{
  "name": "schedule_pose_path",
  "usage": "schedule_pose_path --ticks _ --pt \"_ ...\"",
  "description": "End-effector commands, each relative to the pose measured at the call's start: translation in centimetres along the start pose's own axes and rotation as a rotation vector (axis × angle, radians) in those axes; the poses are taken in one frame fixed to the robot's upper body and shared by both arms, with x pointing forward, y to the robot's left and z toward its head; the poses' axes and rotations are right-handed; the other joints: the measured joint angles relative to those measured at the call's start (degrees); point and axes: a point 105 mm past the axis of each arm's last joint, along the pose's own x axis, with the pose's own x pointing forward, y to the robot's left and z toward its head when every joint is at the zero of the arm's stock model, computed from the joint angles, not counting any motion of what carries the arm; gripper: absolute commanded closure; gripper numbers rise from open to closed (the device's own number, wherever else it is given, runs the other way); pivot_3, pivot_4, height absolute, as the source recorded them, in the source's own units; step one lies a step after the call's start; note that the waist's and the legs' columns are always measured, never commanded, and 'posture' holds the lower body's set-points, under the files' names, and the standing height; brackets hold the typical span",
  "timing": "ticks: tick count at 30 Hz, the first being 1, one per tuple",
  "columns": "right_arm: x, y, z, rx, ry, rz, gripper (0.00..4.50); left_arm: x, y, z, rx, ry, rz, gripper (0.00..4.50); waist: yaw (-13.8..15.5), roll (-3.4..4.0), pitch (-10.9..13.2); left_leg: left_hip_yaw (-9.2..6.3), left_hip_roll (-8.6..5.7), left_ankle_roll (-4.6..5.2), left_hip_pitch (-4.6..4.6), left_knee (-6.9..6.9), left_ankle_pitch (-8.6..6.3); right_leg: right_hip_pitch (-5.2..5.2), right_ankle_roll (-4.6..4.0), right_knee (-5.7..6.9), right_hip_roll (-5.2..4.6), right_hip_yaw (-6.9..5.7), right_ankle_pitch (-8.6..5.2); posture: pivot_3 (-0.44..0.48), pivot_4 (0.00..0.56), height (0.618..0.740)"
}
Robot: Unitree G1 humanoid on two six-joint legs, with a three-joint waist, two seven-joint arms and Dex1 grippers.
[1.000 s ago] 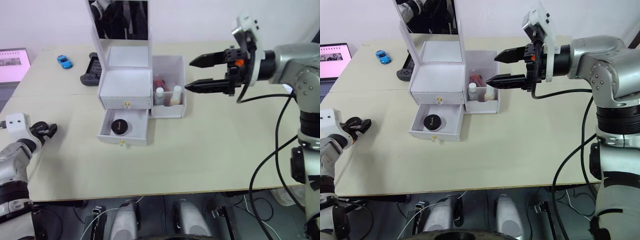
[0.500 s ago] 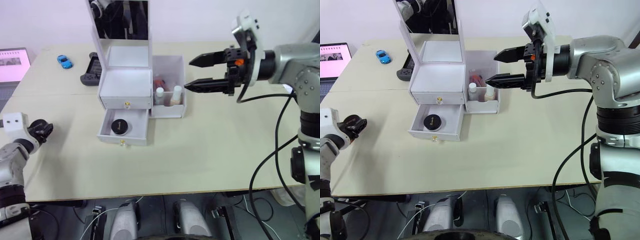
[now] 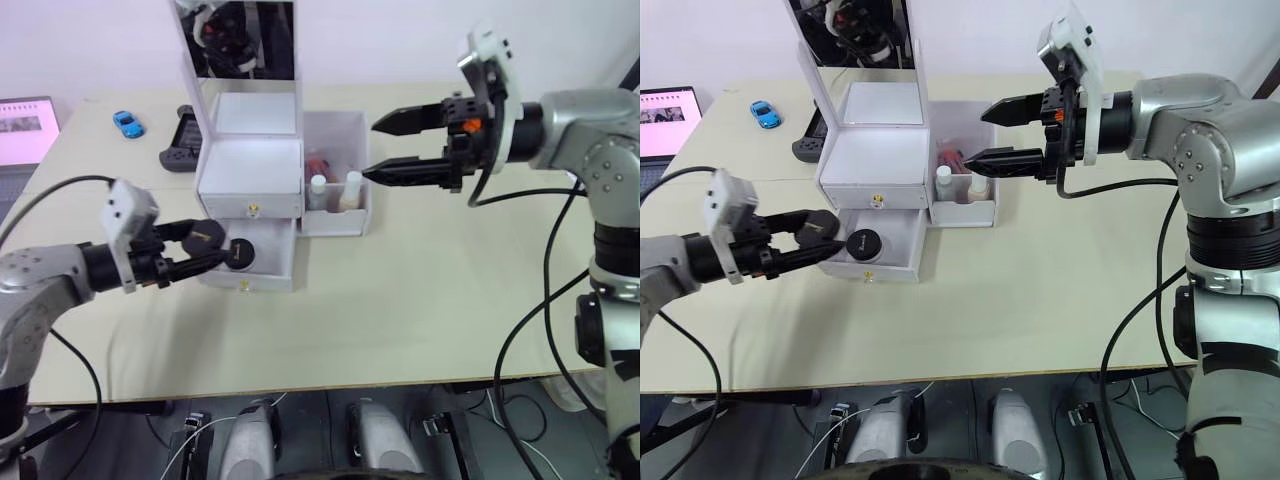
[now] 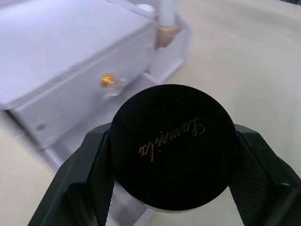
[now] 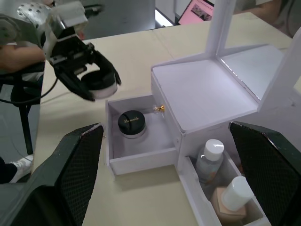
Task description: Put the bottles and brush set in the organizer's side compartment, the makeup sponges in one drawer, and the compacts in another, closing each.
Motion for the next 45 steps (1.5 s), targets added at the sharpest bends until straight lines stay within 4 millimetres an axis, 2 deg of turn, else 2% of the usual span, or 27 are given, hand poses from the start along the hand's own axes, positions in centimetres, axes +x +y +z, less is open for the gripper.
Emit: schedule_pose_path --ticks 1,10,26,32,35,36,45 --pt "-0.6 0.9 1.6 -0.055 -0.047 -0.01 0.0 2.7 -0.5 0.6 0.056 0.0 -0.056 1.81 0.53 0.0 0.0 -0.06 0.0 0.0 0.0 0.04 0.0 0.06 0.0 0.0 0.07 0.0 0.0 0.0 0.15 0.737" --pt "-1.5 1.4 1.5 -0.045 -0.051 -0.07 0.0 6.3 0.8 -0.1 0.121 0.025 -0.116 1.81 1.53 0.0 0.01 -0.15 0.03 0.01 -0.02 0.22 0.0 0.14 0.01 0.03 0.17 0.01 -0.01 0.0 0.15 0.737" --pt "-2.0 1.7 1.2 -0.036 -0.05 -0.122 0.0 9.1 0.9 -0.9 0.093 0.025 -0.13 1.81 1.6 0.0 0.01 -0.24 0.05 0.08 -0.08 0.61 -0.04 0.3 0.05 0.08 0.18 -0.01 -0.03 0.0 0.15 0.737" --pt "-2.1 1.7 1.3 -0.036 -0.055 -0.125 0.0 9.2 1.2 -0.9 0.095 0.029 -0.112 1.81 1.45 0.0 0.01 -0.28 0.05 0.12 -0.09 0.67 -0.07 0.31 0.05 0.1 0.19 -0.02 -0.04 0.0 0.15 0.737" --pt "-2.0 1.7 1.2 -0.037 -0.054 -0.125 0.0 9.1 1.6 -0.8 0.068 0.021 -0.096 0.26 1.49 0.0 0.01 -0.28 0.05 0.13 -0.09 0.68 -0.07 0.31 0.06 0.1 0.19 -0.02 -0.04 0.0 0.15 0.737" --pt "-2.0 1.6 1.1 -0.036 -0.055 -0.127 0.0 9.1 1.5 -0.8 0.065 0.022 -0.098 0.03 1.49 0.0 0.01 -0.28 0.05 0.13 -0.09 0.68 -0.07 0.31 0.06 0.1 0.19 -0.01 -0.04 0.0 0.15 0.737" --pt "-1.9 1.7 1.1 -0.031 -0.057 -0.121 0.0 8.0 1.3 0.9 0.076 -0.044 -0.109 0.03 1.5 0.0 0.01 -0.29 0.05 0.13 -0.1 0.7 -0.07 0.32 0.06 0.1 0.19 -0.02 -0.04 0.0 0.15 0.737"
